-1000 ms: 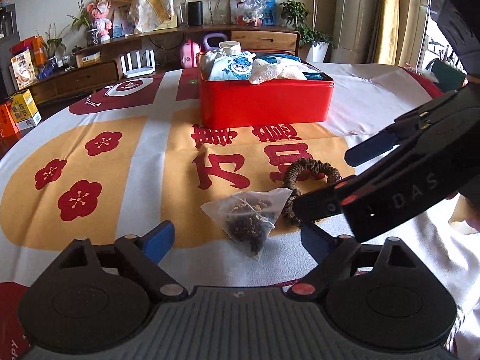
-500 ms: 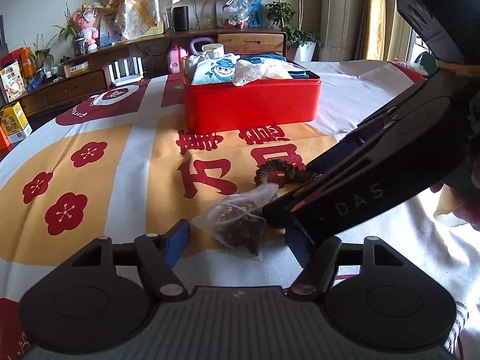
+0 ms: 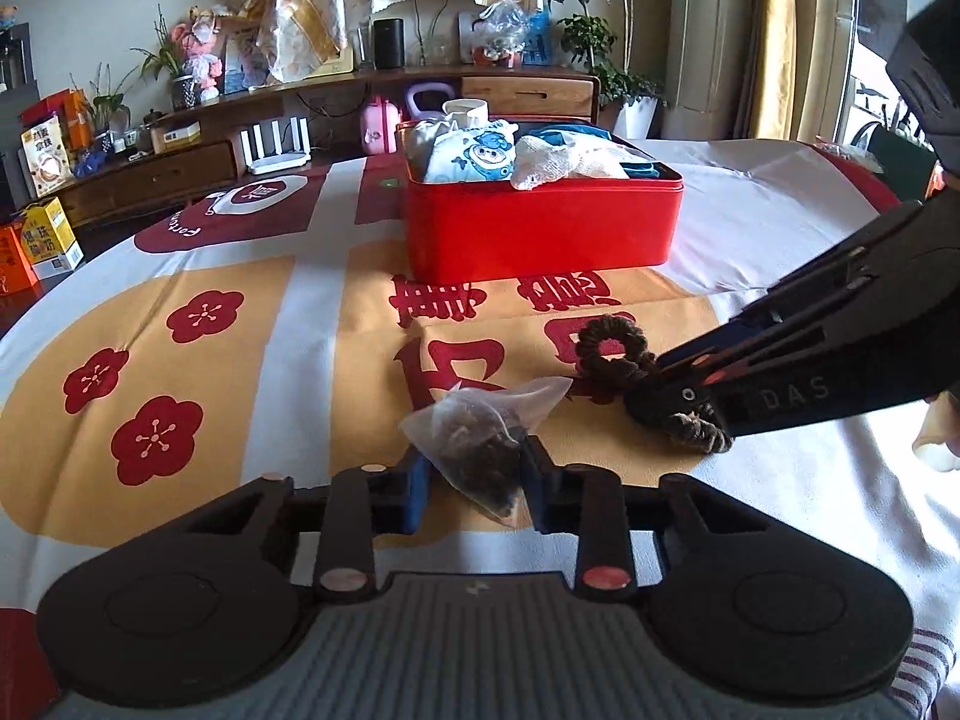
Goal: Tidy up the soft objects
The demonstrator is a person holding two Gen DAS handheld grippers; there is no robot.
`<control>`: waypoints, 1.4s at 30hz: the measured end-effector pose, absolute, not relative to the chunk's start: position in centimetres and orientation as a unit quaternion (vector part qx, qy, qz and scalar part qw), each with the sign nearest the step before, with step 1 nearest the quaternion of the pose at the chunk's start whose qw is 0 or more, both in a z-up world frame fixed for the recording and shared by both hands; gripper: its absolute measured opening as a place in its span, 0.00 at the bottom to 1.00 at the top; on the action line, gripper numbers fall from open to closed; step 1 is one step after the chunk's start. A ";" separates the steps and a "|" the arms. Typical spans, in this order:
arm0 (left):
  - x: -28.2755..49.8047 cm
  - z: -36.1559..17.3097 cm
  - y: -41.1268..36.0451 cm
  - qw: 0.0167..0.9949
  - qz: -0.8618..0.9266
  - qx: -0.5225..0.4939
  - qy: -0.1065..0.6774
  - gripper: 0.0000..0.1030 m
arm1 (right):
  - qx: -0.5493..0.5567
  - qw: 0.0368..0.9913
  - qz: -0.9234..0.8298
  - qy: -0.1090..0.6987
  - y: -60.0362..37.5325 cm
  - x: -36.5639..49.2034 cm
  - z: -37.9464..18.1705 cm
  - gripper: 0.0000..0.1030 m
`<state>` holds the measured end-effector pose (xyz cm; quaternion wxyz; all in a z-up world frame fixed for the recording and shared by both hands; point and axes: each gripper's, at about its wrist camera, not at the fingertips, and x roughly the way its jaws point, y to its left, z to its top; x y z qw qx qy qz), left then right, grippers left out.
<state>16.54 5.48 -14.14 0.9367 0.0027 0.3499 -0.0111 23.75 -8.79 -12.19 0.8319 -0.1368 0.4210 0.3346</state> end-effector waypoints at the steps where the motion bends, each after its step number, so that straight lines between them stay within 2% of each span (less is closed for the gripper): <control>1: 16.6 -14.1 5.6 0.936 -0.010 0.000 0.351 0.26 | -0.134 0.835 0.332 0.419 -8.9 23.5 -12.2 0.17; 12: 16.2 -13.1 6.0 0.932 -0.006 -0.029 0.360 0.16 | -0.072 0.857 0.307 0.407 -11.6 21.1 -10.8 0.14; 13: 16.1 -12.9 5.9 0.932 -0.006 -0.029 0.360 0.16 | -0.067 0.859 0.307 0.405 -11.9 20.9 -10.6 0.10; 14: 16.0 -12.6 5.7 0.932 -0.004 -0.026 0.361 0.16 | -0.062 0.860 0.305 0.404 -12.2 20.6 -10.4 0.00; 20: 15.3 -10.9 5.2 0.934 0.001 -0.027 0.357 0.16 | -0.052 0.865 0.299 0.399 -13.4 19.6 -9.3 0.01; 23: 14.8 -10.3 5.1 0.936 0.003 -0.028 0.352 0.16 | -0.048 0.866 0.293 0.402 -13.6 19.6 -9.3 0.15; 25: 14.6 -10.0 5.1 0.936 0.005 -0.029 0.350 0.16 | -0.044 0.864 0.298 0.404 -13.6 19.6 -9.4 0.18; 26: 14.5 -9.9 5.1 0.937 0.006 -0.029 0.349 0.16 | -0.045 0.862 0.301 0.406 -13.4 19.6 -9.6 0.26; 30: 14.4 -10.1 5.6 0.936 0.008 -0.033 0.350 0.16 | -0.063 0.852 0.322 0.408 -12.3 19.3 -10.4 0.47; 32: 14.6 -10.4 5.8 0.935 0.011 -0.033 0.352 0.16 | -0.076 0.850 0.331 0.403 -11.6 19.2 -10.7 0.61; 35: 14.9 -11.0 6.1 0.933 0.007 -0.037 0.359 0.16 | -0.095 0.844 0.347 0.398 -10.7 19.4 -11.1 0.73; 37: 15.2 -11.5 6.4 0.930 -0.002 -0.044 0.365 0.16 | -0.113 0.839 0.360 0.391 -10.1 19.4 -11.3 0.80; 42: 15.3 -12.0 6.7 0.928 -0.022 -0.058 0.367 0.17 | -0.150 0.828 0.381 0.382 -9.0 19.6 -12.0 0.81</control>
